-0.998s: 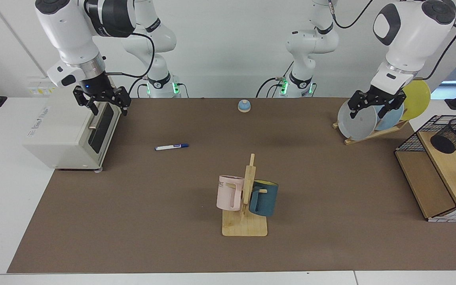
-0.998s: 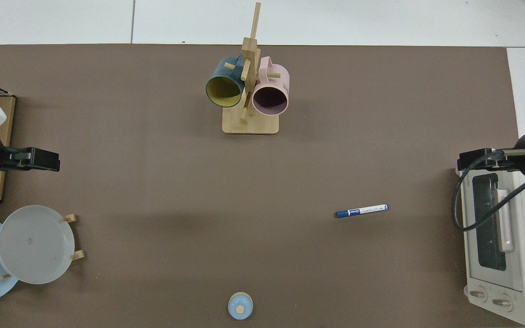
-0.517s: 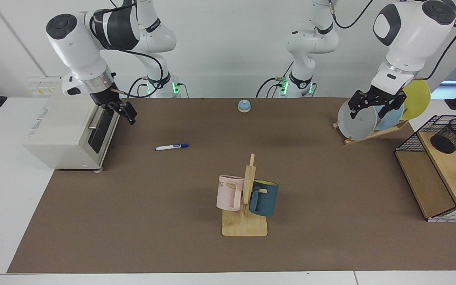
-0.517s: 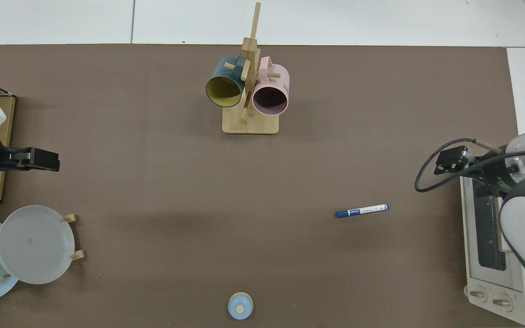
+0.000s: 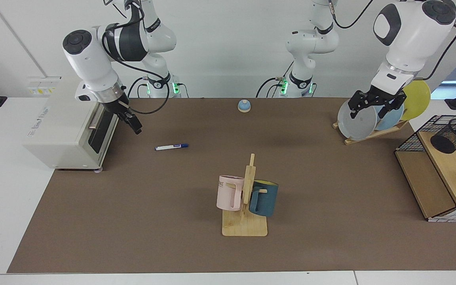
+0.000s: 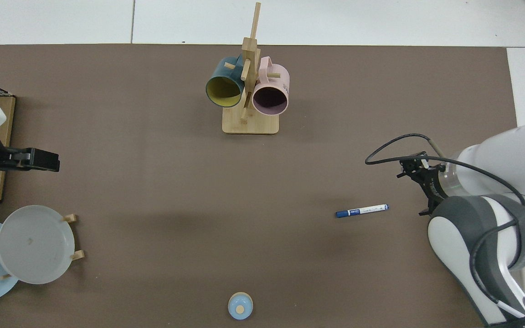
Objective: Put markers into pen holder
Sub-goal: 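Reach the right gripper toward the blue-capped white marker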
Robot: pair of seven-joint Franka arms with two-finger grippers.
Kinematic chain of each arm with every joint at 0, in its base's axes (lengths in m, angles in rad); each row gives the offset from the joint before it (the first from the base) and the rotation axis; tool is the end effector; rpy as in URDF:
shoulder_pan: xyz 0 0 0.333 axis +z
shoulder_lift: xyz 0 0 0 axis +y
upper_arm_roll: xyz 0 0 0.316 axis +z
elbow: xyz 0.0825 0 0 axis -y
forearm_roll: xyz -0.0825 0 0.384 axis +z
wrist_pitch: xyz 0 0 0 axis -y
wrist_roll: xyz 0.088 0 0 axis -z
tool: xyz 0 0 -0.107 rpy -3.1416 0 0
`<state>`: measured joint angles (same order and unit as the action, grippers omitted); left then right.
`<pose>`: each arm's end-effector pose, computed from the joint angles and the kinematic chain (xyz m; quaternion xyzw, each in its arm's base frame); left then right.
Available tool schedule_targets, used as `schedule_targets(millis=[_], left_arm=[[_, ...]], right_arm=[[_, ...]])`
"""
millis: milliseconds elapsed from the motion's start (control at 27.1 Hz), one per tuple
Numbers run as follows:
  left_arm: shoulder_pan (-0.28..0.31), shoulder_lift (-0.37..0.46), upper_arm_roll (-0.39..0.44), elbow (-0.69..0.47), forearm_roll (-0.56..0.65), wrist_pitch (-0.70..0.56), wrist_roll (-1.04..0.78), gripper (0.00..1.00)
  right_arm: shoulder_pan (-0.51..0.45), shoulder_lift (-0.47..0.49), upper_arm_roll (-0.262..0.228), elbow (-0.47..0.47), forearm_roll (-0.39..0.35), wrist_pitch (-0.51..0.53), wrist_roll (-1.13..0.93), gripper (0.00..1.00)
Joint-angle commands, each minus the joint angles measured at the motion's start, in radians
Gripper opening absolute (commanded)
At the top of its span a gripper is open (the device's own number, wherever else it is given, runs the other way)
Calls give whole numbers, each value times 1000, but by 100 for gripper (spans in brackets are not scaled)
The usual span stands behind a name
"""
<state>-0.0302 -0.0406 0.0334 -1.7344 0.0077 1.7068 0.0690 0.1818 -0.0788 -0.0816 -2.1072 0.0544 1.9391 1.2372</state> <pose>0.5502 0.0028 0.5810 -0.9994 0.0334 -0.0064 0.0034 0.5136 0.0548 0.4444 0.8358 -0.5466 -0.0526 0.0057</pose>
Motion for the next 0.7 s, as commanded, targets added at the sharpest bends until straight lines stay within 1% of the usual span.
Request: schedule_targets(millis=[0, 148, 296, 443, 665], left_arm=[[15, -7, -4, -16, -9, 13, 22, 100], [15, -7, -4, -16, -9, 13, 21, 100], [15, -7, -4, -16, -9, 13, 22, 100], [15, -7, -4, -16, -9, 13, 22, 100], [15, -7, -4, -17, -9, 13, 20, 100]], right_arm=[[-1, -15, -1, -121, 51, 118, 137, 100], [-5, -10, -1, -160, 64, 173, 142, 100], [-2, 30, -1, -166, 71, 207, 159, 100], [-1, 47, -1, -207, 87, 273, 182, 100], [-2, 68, -1, -264, 150, 353, 231, 100]])
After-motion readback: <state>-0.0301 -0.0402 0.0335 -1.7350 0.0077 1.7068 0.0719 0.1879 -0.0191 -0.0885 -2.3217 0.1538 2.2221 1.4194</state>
